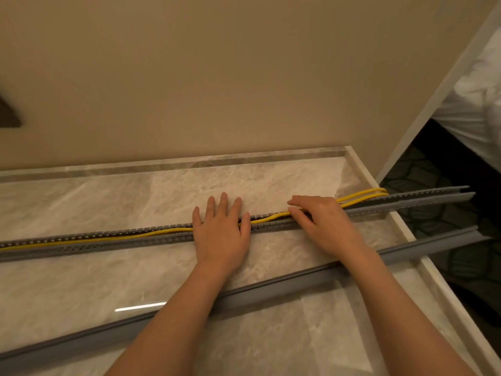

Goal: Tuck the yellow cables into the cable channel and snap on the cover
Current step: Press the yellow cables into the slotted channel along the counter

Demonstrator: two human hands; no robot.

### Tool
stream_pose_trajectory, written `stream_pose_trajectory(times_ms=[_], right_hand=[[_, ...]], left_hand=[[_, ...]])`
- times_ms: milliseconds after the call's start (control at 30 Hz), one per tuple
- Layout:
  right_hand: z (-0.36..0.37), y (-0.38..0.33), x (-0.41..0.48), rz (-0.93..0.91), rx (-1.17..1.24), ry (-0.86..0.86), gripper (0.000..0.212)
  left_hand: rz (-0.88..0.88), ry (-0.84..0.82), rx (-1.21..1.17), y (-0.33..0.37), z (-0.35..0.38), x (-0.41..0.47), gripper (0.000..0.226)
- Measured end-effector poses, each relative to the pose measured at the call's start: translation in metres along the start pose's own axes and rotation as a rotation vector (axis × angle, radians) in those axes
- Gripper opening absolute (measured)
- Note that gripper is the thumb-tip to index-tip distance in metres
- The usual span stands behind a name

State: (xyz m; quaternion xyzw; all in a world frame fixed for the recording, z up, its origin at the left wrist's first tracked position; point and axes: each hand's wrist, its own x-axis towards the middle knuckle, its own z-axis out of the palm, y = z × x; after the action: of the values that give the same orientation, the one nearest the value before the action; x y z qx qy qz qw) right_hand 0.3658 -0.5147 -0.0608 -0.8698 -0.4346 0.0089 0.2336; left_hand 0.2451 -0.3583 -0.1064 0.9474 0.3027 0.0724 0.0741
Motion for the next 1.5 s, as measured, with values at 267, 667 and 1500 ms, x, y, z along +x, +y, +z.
stream_pose_trajectory(times_ms=[267, 667, 1500], right_hand=[[0.014, -0.009, -0.020, -0.067, -0.022, -0.047, 0.036], [0.026, -0.012, -0.029, -0.109, -0.252, -0.201, 0.064], [0.037, -0.051, -0.003, -0.193, 0.160, -0.259, 0.053]], left_hand=[[-0.003, -0.037, 0.006, 0.000, -0.003, 0.000, 0.054], [0.002, -0.034, 0.017, -0.001, -0.004, -0.001, 0.055], [-0.029, -0.018, -0.001, -0.035, -0.022, 0.006, 0.051]])
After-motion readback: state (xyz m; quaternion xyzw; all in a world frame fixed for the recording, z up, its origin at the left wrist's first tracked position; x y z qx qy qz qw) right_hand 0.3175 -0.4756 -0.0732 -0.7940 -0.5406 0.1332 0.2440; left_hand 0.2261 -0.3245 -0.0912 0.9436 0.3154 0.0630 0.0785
